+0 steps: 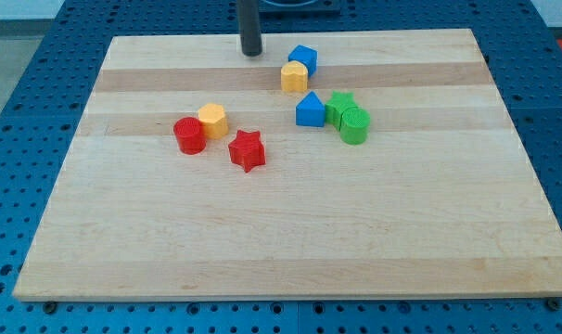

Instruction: Slide the blue cube along with yellow heart down

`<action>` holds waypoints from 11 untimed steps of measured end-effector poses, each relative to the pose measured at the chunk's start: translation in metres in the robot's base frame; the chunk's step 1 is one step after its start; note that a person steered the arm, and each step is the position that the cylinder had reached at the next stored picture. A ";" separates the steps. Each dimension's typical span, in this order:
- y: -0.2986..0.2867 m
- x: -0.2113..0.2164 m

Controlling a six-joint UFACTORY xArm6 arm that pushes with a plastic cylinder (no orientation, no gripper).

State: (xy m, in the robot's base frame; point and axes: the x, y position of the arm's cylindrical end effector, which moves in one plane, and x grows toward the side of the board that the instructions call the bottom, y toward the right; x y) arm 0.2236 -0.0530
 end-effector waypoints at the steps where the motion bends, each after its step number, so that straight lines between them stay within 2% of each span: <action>1: 0.031 -0.007; 3: 0.075 -0.007; 8: 0.067 0.041; 11: 0.050 0.045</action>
